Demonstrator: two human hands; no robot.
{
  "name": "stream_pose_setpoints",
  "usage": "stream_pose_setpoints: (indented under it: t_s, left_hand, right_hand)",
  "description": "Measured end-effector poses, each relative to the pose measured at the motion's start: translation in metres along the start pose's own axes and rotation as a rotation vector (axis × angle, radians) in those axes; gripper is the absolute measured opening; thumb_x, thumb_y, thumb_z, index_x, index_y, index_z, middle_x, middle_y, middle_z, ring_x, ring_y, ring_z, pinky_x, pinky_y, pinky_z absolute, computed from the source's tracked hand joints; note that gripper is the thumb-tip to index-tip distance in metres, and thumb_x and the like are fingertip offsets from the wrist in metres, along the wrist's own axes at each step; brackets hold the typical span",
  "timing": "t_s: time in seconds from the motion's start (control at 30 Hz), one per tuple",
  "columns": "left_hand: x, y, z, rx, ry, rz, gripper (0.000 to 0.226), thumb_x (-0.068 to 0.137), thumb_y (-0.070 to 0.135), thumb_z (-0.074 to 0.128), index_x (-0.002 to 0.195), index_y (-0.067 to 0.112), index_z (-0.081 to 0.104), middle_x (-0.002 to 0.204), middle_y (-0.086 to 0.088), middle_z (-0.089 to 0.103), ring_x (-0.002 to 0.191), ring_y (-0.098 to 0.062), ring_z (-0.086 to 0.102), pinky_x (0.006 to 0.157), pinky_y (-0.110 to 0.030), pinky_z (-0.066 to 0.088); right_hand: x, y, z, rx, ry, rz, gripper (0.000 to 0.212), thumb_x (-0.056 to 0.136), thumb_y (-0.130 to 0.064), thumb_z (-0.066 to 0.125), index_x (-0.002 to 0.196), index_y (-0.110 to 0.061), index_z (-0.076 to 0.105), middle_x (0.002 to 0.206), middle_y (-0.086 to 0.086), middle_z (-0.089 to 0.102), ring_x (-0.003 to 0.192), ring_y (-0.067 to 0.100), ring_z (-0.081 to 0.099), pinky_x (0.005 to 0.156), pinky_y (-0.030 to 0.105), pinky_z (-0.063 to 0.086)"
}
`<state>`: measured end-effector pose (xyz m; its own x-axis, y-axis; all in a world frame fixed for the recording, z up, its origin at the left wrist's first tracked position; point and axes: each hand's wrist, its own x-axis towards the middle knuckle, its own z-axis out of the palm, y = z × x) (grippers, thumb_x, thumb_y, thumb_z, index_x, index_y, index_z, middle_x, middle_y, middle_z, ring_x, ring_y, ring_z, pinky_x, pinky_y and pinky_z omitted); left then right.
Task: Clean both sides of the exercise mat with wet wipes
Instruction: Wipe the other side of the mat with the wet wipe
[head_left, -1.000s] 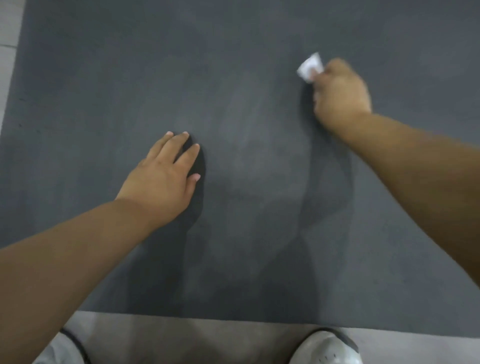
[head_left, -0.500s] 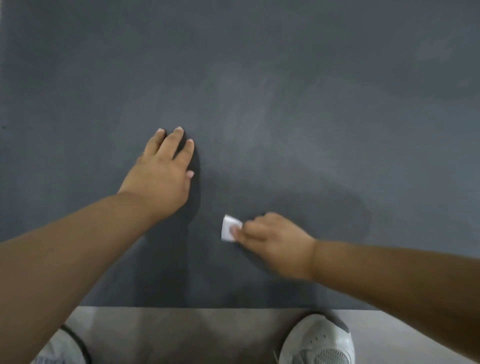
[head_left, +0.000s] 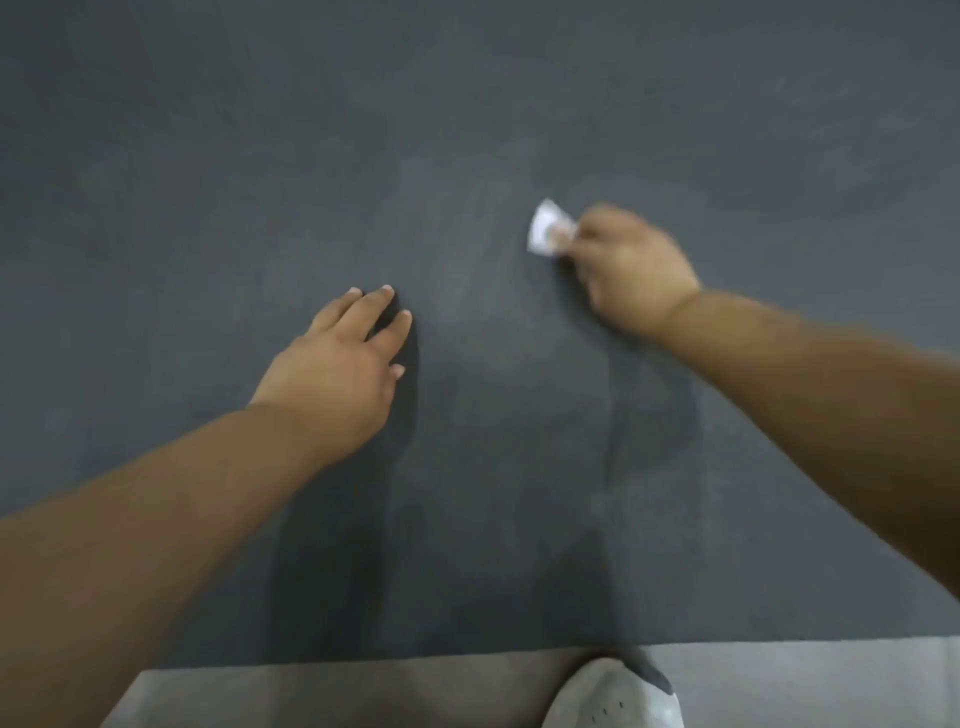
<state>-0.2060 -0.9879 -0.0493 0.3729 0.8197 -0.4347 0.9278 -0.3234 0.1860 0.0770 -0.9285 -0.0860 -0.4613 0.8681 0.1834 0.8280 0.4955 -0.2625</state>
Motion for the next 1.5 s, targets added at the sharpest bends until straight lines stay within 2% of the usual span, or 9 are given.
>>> stream_pose_setpoints:
  t_s: [0.1,0.2,0.33,0.5,0.73,0.9,1.23,1.33,1.5]
  left_hand:
    - [0.001,0.002,-0.004,0.04,-0.026,-0.007,0.053,0.1,0.031,0.034,0.15,0.02,0.02,0.158,0.0,0.006,0.145,-0.023,0.008,0.113,-0.032,0.02]
    - [0.002,0.009,-0.008,0.009,-0.022,-0.05,0.052,0.099,0.03,0.038,0.148,0.018,0.026,0.157,0.0,0.01,0.144,-0.024,0.012,0.11,-0.037,0.028]
    - [0.001,0.012,-0.004,-0.007,-0.046,-0.062,0.055,0.099,0.032,0.039,0.149,0.016,0.024,0.158,-0.002,0.008,0.145,-0.026,0.007,0.112,-0.038,0.024]
    - [0.0,0.01,-0.001,0.022,-0.045,-0.057,0.058,0.097,0.032,0.042,0.148,0.009,0.026,0.157,-0.009,0.011,0.143,-0.031,0.007,0.115,-0.045,0.021]
    - [0.003,0.028,-0.003,0.006,0.013,-0.009,0.052,0.097,0.032,0.042,0.142,0.006,0.035,0.156,-0.012,0.009,0.144,-0.03,0.001,0.117,-0.041,0.013]
    - [0.009,0.046,-0.001,0.024,-0.094,0.036,0.056,0.099,0.036,0.034,0.15,0.02,0.016,0.158,-0.004,-0.002,0.145,-0.028,-0.001,0.117,-0.037,0.012]
    - [0.025,0.059,-0.016,0.107,-0.078,-0.025,0.043,0.098,0.038,0.038,0.136,0.019,0.04,0.148,-0.004,0.031,0.133,-0.032,0.032,0.1,-0.039,0.037]
    - [0.024,0.057,-0.014,0.108,-0.086,-0.025,0.045,0.097,0.038,0.039,0.138,0.018,0.036,0.15,-0.004,0.028,0.136,-0.033,0.028,0.101,-0.041,0.038]
    - [0.021,0.06,-0.01,0.134,-0.097,-0.018,0.057,0.098,0.04,0.034,0.149,0.024,0.014,0.152,-0.009,0.019,0.139,-0.037,0.019,0.105,-0.044,0.033]
  right_hand:
    - [0.022,0.057,-0.019,-0.118,-0.006,0.632,0.028,0.094,-0.019,0.044,0.114,-0.008,0.06,0.101,0.017,0.049,0.096,0.04,0.053,0.074,0.035,0.04]
    - [0.025,0.071,-0.019,-0.071,0.038,0.874,0.028,0.094,-0.018,0.042,0.115,-0.005,0.056,0.085,0.001,0.045,0.103,0.031,0.051,0.067,0.022,0.027]
    - [0.0,0.02,-0.011,-0.12,-0.01,0.572,0.033,0.09,-0.008,0.044,0.119,-0.01,0.059,0.107,0.019,0.051,0.092,0.038,0.053,0.074,0.038,0.042]
    - [-0.085,-0.069,0.002,0.135,-0.122,0.026,0.036,0.079,-0.009,0.045,0.107,-0.007,0.067,0.076,0.015,0.058,0.055,0.033,0.055,0.046,0.03,0.044]
    - [-0.174,-0.132,0.0,0.259,-0.455,-0.555,0.03,0.084,-0.017,0.046,0.101,-0.016,0.071,0.087,-0.003,0.062,0.07,0.018,0.048,0.061,0.027,0.045]
    - [-0.114,-0.069,-0.005,0.16,-0.295,-0.4,0.019,0.086,-0.012,0.057,0.096,-0.015,0.073,0.074,0.006,0.06,0.062,0.024,0.05,0.05,0.027,0.037]
    - [-0.029,0.093,-0.038,-0.133,0.091,0.95,0.03,0.091,-0.013,0.041,0.114,-0.006,0.058,0.103,0.013,0.048,0.101,0.037,0.05,0.081,0.035,0.038]
    - [-0.037,0.067,-0.03,-0.128,0.053,0.867,0.027,0.091,-0.012,0.041,0.111,-0.004,0.058,0.098,0.011,0.051,0.098,0.036,0.051,0.076,0.034,0.037]
    - [-0.103,-0.019,-0.015,0.033,0.006,0.247,0.031,0.087,-0.011,0.042,0.105,-0.006,0.067,0.077,0.018,0.057,0.062,0.035,0.057,0.05,0.035,0.048]
